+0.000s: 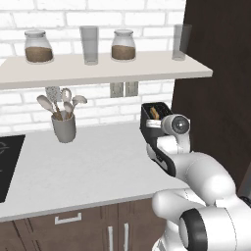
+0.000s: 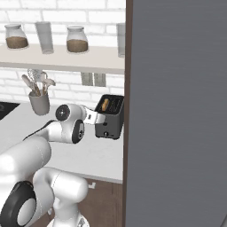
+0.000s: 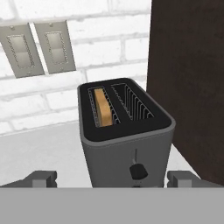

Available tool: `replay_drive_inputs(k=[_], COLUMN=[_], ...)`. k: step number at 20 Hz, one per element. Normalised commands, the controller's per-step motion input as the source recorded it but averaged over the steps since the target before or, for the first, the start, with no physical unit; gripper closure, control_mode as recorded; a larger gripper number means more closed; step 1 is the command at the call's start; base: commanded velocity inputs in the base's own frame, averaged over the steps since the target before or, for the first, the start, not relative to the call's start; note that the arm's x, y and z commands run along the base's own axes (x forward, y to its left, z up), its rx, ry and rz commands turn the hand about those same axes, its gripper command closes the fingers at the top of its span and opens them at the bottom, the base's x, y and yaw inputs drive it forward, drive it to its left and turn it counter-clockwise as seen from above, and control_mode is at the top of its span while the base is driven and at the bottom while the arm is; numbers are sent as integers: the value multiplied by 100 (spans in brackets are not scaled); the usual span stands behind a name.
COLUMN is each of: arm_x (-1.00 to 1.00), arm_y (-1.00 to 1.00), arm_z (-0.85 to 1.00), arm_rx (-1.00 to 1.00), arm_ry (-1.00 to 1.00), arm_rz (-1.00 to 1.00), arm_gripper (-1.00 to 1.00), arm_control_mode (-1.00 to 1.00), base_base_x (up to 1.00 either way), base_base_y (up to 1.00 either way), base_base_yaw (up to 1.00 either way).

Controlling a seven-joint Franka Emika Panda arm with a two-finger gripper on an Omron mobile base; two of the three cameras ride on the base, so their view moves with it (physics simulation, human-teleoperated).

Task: Start the toaster. Once the lever pops up, take the bread to the plate on the dining counter.

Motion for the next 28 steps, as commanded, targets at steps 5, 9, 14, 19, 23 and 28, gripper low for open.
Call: replay_drive_inputs(k=[5, 9, 14, 19, 23, 28], arm_x=[0, 0, 0, 3, 1, 0], arm_y=[0, 0, 0, 0, 0, 0], arm_z=[0, 0, 0, 0, 0, 0], arm_rx=[0, 0, 0, 0, 0, 0], arm_ry=[0, 0, 0, 0, 0, 0], arm_rz=[0, 0, 0, 0, 0, 0], arm_gripper=[-100, -100, -100, -100, -100, -100], arm_control_mode=[-100, -100, -100, -100, -100, -100], base_base_x=[0, 0, 0, 0, 0, 0], base_base_y=[0, 0, 0, 0, 0, 0], base_base_yaw=[0, 0, 0, 0, 0, 0])
